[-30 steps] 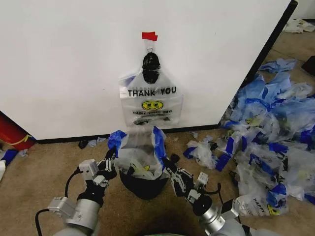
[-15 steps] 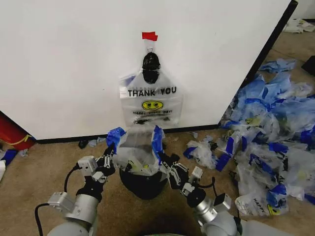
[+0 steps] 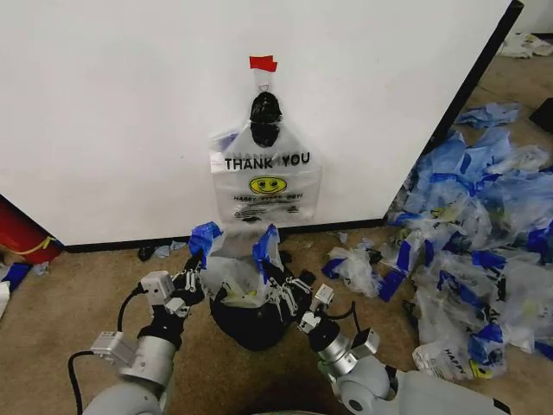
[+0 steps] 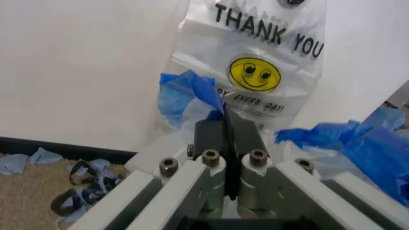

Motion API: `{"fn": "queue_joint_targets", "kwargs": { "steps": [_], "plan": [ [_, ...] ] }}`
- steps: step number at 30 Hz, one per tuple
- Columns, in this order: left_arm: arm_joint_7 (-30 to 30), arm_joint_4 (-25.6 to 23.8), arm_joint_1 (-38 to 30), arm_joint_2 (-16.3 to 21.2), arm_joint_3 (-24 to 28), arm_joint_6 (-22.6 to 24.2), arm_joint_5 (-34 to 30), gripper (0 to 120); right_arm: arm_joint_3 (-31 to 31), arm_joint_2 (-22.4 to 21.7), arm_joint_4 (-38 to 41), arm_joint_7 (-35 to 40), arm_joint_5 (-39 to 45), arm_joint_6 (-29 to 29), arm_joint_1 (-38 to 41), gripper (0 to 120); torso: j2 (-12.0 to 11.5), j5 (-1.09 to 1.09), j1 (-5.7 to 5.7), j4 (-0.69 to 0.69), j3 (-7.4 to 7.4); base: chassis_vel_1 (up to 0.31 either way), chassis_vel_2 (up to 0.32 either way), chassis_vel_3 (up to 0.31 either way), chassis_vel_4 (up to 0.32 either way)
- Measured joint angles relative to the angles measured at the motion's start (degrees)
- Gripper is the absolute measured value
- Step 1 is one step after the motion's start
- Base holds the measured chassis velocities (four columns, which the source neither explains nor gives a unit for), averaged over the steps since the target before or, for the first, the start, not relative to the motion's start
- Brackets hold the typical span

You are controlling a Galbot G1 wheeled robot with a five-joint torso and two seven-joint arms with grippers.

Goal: Pick up the garbage bag from the wall and place it over the trash bin.

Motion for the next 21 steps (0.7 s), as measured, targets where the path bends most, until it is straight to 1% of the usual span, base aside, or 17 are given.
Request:
{"fn": "queue_joint_targets", "kwargs": {
  "steps": [3,9,12,17,18,21],
  "plan": [
    [0.0,0.3,-0.4,-0.1,0.3,-0.1,0.0,0,0.1,0.2,-1.0,-0.6,0.0,0.0,0.0,0,0.0,-0.01,0.00,0.00,0.00,0.000,0.000,0.000,0.000],
    [0.1,1.2,-1.3,-0.2,0.7,-0.4,0.1,0,0.2,1.9,-4.4,-1.8,-0.1,0.0,0.3,0,0.0,0.01,0.00,0.01,0.00,0.000,0.000,0.000,0.000],
    [0.1,1.2,-1.2,-0.3,0.7,-0.6,0.1,0,0.3,1.8,-4.4,-1.9,-0.1,0.0,0.2,0,0.0,0.01,0.00,0.01,0.00,0.000,0.000,0.000,0.000],
    [0.1,0.9,0.2,-0.9,1.0,-0.7,0.5,0,1.7,-1.4,-2.2,-2.6,0.0,0.0,-1.9,0,0.0,0.01,0.00,0.01,0.00,0.000,0.000,0.000,0.000],
    [0.1,0.9,0.2,-0.9,1.0,-0.7,0.5,0,1.7,-1.4,-2.2,-2.6,0.0,0.0,-1.9,0,0.0,0.01,0.00,0.01,0.00,0.000,0.000,0.000,0.000],
    [0.1,0.6,1.1,-1.4,1.7,-0.8,1.2,0,3.8,-3.5,-0.6,-3.8,-0.1,0.0,-5.1,0,0.0,0.01,0.00,0.01,0.00,0.000,0.000,0.000,0.000]
  ]
}}
